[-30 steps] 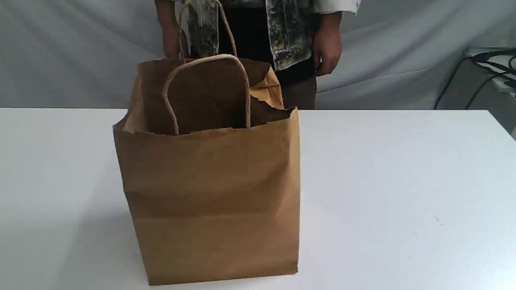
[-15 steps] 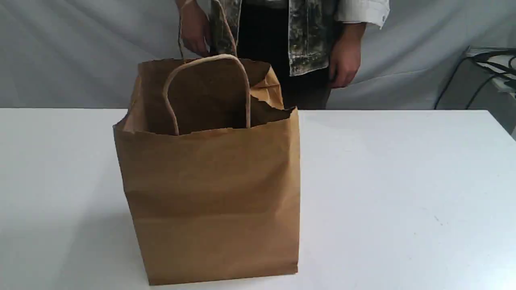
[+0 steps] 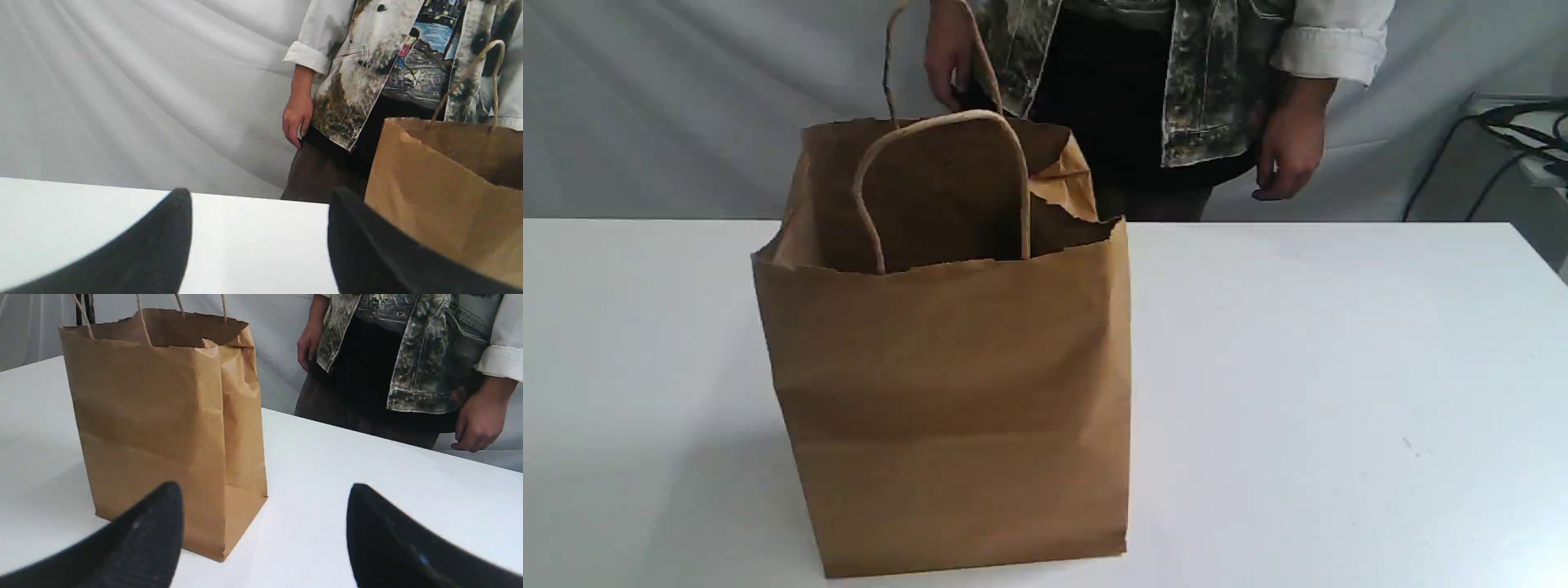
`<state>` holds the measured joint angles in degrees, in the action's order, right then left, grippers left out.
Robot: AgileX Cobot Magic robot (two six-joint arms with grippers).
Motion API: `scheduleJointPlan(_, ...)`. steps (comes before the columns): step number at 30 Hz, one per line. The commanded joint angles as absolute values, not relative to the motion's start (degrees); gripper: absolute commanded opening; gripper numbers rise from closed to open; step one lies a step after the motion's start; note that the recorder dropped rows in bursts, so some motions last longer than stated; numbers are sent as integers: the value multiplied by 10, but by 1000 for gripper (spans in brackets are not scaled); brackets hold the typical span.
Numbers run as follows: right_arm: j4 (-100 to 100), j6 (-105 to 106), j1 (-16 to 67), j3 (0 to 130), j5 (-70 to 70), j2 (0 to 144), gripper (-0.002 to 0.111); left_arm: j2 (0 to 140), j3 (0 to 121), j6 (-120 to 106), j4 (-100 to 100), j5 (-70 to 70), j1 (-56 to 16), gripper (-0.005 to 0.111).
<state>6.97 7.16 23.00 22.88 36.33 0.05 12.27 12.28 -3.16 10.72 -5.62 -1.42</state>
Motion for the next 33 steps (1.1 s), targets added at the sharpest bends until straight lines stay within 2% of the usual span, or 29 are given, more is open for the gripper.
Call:
scheduleJointPlan(1,72,72,228,225,362,0,57,88,80,-33,114,-58,-12,52)
scheduleJointPlan(6,72,67,228,225,362,0,57,51,7,22,114,4,-12,52)
scheduleJointPlan(10,72,67,228,225,362,0,57,31,0,27,114,10,-12,52)
scheduleJointPlan(21,72,67,228,225,362,0,57,0,0,24,53,-151,-13,52)
scheduleJointPlan(33,72,67,228,225,362,0,57,0,0,28,53,-162,-13,52)
